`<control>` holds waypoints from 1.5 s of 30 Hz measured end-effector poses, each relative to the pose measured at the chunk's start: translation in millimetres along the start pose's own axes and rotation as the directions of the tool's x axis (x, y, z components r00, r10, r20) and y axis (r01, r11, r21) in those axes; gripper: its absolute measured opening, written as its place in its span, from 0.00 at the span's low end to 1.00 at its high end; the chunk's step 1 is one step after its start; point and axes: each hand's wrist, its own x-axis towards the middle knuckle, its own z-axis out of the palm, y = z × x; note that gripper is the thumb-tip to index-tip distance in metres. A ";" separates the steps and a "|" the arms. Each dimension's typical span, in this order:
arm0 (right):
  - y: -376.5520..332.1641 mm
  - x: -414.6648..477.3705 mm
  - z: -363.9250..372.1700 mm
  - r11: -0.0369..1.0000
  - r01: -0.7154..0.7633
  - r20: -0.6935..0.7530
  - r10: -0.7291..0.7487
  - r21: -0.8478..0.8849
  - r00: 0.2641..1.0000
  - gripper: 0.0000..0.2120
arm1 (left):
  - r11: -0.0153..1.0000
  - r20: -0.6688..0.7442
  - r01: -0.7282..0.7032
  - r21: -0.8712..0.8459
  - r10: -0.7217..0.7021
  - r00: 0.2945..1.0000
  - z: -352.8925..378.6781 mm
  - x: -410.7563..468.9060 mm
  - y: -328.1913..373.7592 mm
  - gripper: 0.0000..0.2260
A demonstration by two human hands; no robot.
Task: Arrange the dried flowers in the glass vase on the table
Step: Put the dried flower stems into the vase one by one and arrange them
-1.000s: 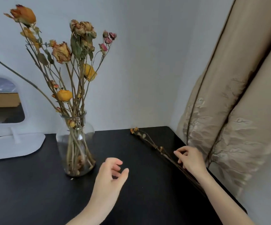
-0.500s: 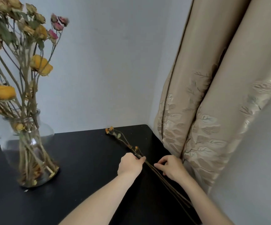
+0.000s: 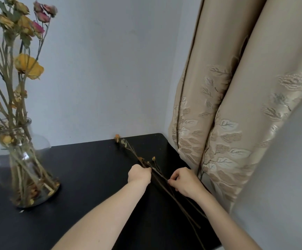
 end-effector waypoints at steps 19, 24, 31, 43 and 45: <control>-78.2 -16.3 -19.3 0.848 0.092 -0.063 -0.069 0.522 0.996 0.06 | 0.930 0.070 -0.356 -0.092 0.363 0.929 -125.2 -69.3 33.5 0.10; -104.2 -26.8 -9.9 0.810 0.119 -0.057 -0.106 0.575 0.993 0.09 | 0.849 0.050 -0.526 0.059 0.523 0.851 -157.1 -86.9 29.4 0.11; -144.2 -37.0 -3.1 0.741 0.213 -0.138 -0.162 0.636 0.977 0.10 | 0.637 -0.032 -0.706 0.309 0.749 0.662 -215.1 -125.1 32.0 0.11; -190.1 -57.6 6.8 0.694 0.297 -0.132 -0.282 0.656 0.950 0.10 | 0.433 -0.378 -0.765 0.477 0.887 0.266 -296.9 -165.6 80.3 0.08; -192.7 -57.9 9.7 0.688 0.303 -0.132 -0.290 0.659 0.948 0.11 | 0.445 -0.422 -0.764 0.467 0.872 0.249 -305.4 -165.3 85.8 0.09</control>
